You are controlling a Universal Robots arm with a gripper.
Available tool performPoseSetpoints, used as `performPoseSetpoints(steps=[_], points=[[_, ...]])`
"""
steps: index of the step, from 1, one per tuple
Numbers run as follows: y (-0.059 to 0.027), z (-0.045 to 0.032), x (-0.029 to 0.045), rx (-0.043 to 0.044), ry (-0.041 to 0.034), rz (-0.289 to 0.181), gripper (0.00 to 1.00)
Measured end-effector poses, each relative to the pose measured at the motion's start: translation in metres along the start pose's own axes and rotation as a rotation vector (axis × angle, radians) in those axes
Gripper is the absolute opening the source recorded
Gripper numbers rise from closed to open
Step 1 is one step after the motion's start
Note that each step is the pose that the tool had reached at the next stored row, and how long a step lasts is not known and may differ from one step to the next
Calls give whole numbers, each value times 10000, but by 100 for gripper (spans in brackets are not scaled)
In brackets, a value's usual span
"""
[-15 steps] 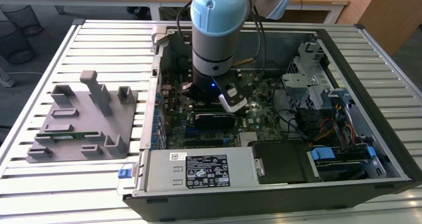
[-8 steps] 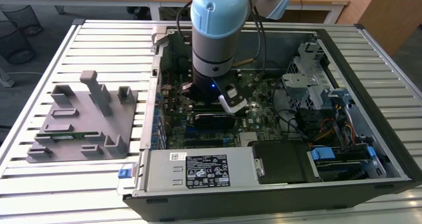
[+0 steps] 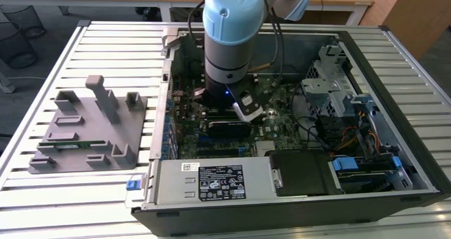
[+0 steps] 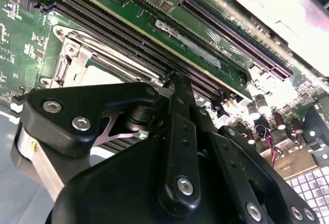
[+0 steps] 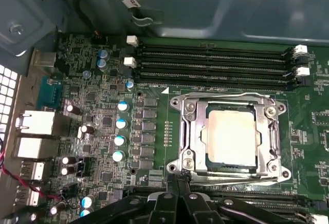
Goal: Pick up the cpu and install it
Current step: 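Install the second cpu locking lever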
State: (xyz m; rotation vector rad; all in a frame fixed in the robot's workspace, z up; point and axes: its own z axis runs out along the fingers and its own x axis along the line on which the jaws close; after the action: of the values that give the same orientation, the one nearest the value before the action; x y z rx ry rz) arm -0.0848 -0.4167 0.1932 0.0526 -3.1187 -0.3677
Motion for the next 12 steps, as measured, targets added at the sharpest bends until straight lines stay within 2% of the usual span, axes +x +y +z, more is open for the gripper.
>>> performPoseSetpoints(steps=[2, 6, 12], points=[[-3, 9, 3, -55, -2, 1, 11], [-1, 14, 10, -222, -11, -1, 11], [10, -33, 13, -233, -11, -1, 11]])
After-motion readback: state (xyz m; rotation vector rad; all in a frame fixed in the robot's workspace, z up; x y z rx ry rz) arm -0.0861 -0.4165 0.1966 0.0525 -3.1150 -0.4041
